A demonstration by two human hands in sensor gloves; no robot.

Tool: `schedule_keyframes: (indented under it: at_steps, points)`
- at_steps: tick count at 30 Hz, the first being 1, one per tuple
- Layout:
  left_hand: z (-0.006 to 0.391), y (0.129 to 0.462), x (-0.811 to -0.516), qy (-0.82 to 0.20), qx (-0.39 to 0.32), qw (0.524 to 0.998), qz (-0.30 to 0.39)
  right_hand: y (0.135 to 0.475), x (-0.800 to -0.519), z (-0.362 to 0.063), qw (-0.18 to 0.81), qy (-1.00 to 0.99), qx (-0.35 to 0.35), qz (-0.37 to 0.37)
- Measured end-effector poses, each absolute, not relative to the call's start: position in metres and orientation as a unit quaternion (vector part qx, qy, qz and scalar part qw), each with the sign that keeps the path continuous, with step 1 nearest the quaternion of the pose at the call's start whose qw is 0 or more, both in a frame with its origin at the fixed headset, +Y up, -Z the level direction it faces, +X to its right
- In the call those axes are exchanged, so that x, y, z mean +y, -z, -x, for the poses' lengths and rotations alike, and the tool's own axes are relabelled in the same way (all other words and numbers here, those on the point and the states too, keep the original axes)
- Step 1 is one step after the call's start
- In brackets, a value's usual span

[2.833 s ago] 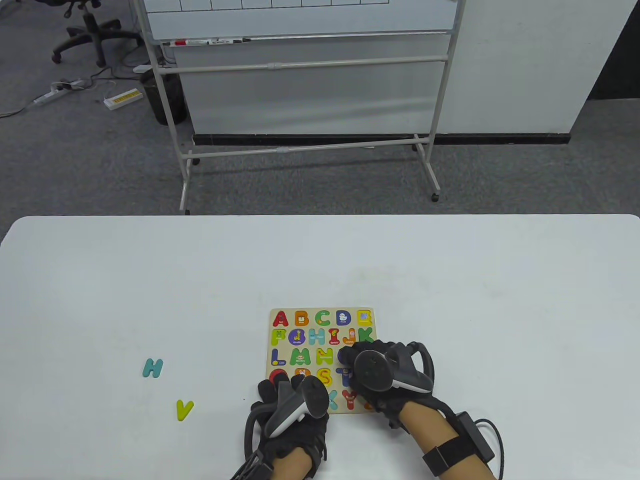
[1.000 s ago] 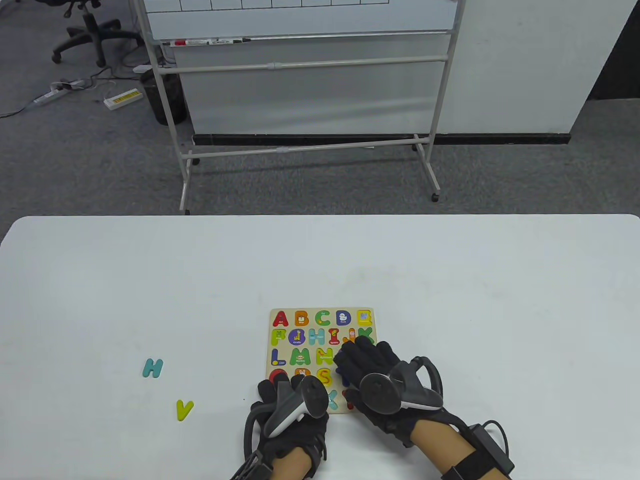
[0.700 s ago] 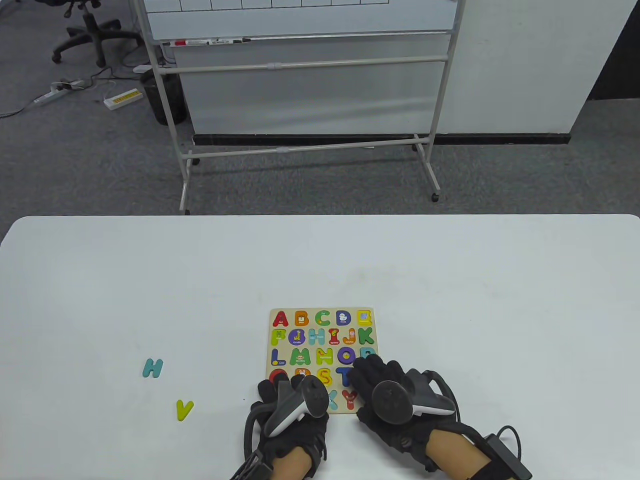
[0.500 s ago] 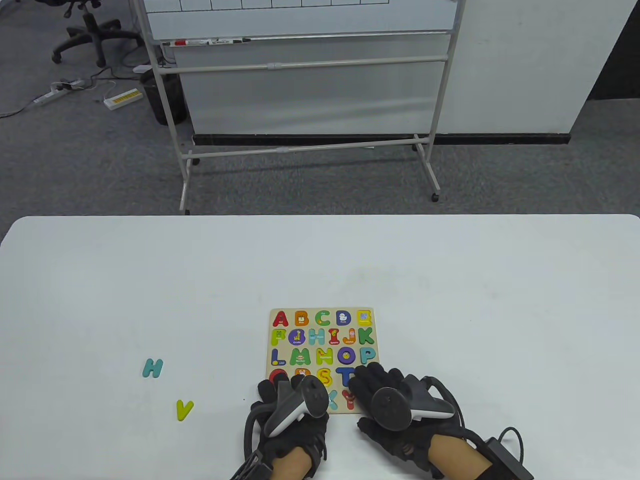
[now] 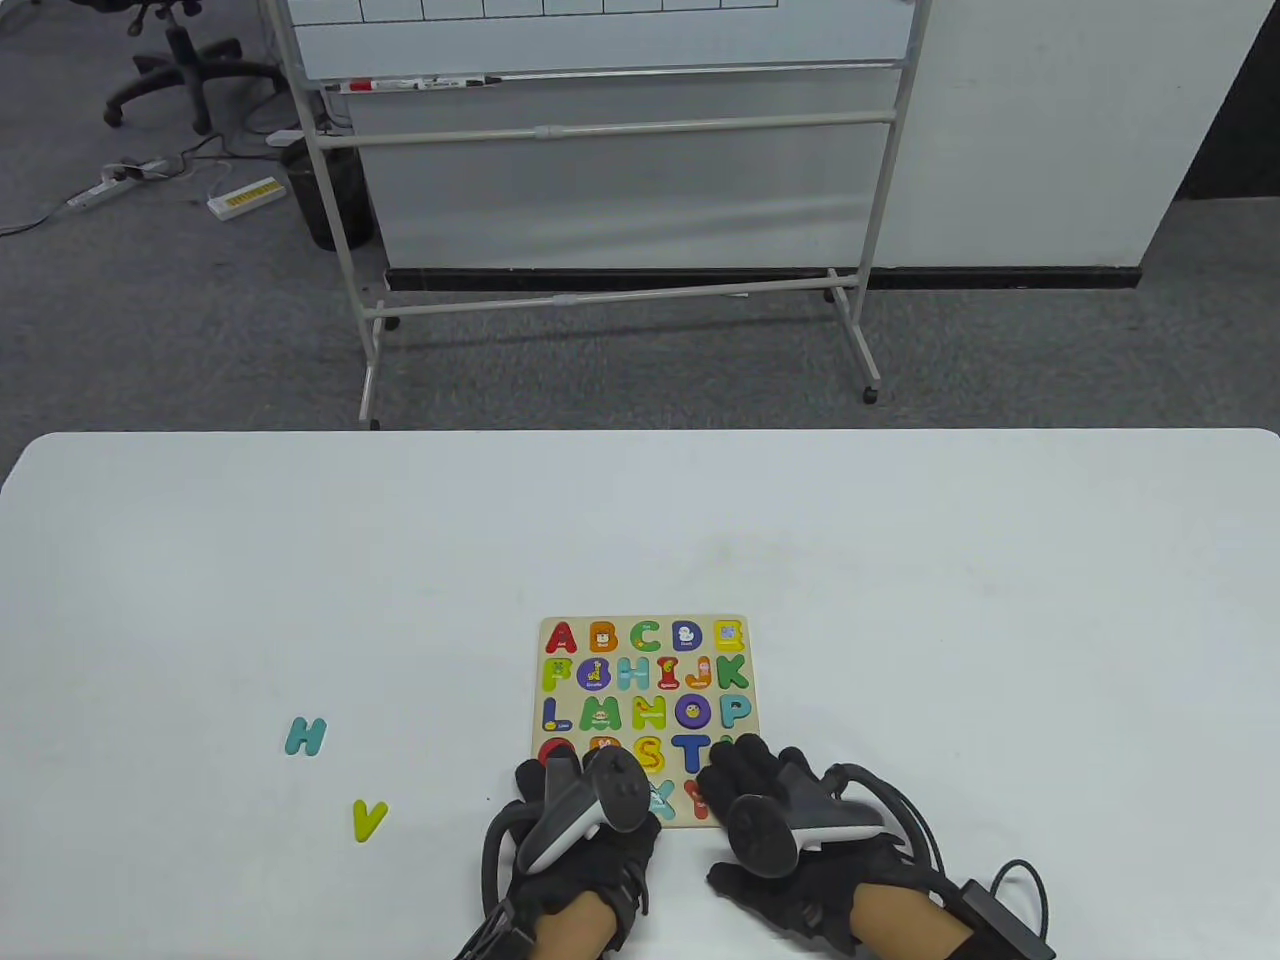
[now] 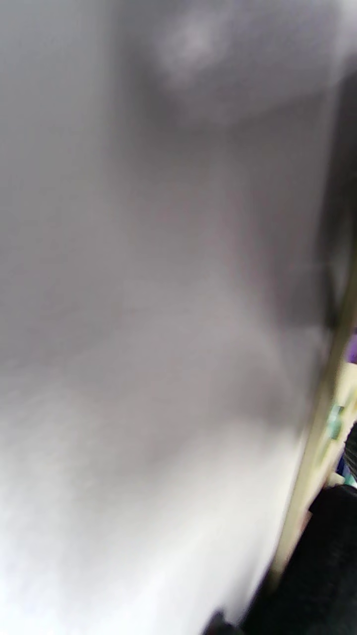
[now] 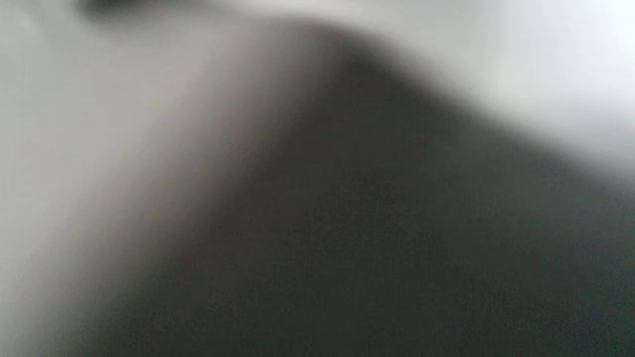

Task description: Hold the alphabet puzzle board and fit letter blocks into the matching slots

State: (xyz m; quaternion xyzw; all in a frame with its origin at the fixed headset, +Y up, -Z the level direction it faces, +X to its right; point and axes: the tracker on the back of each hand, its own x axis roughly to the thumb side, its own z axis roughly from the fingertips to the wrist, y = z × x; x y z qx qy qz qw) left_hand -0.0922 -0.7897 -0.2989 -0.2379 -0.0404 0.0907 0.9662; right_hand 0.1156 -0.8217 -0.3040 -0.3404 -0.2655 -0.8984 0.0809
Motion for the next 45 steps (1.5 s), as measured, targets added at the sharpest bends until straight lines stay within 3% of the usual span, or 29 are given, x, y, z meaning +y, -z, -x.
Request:
schedule_keyframes:
  at_steps: [7,9,12,16,21,27,45]
  points:
    - [0.093,0.288,-0.736,-0.132,-0.091,0.976,0.15,0.304,-0.821,-0.116,0.079,0.898,-0.268,0.341]
    - [0.099,0.287,-0.719,-0.126,-0.15,0.971,0.135,0.304,-0.821,-0.116,0.077,0.898,-0.268,0.342]
    - [0.123,0.285,-0.691,-0.016,-0.22,0.972,0.086,0.304,-0.822,-0.116,0.075,0.898,-0.267,0.342]
    - [0.177,0.287,-0.672,0.089,-0.194,0.977,0.02,0.305,-0.822,-0.116,0.073,0.897,-0.269,0.343]
    - [0.237,0.295,-0.689,0.114,-0.137,0.981,0.078,0.305,-0.822,-0.117,0.072,0.897,-0.268,0.344]
    - [0.275,0.295,-0.736,0.173,-0.083,0.969,0.155,0.305,-0.822,-0.117,0.072,0.897,-0.268,0.344]
    - [0.273,0.305,-0.77,0.18,-0.041,0.969,0.166,0.305,-0.822,-0.117,0.071,0.897,-0.268,0.345]
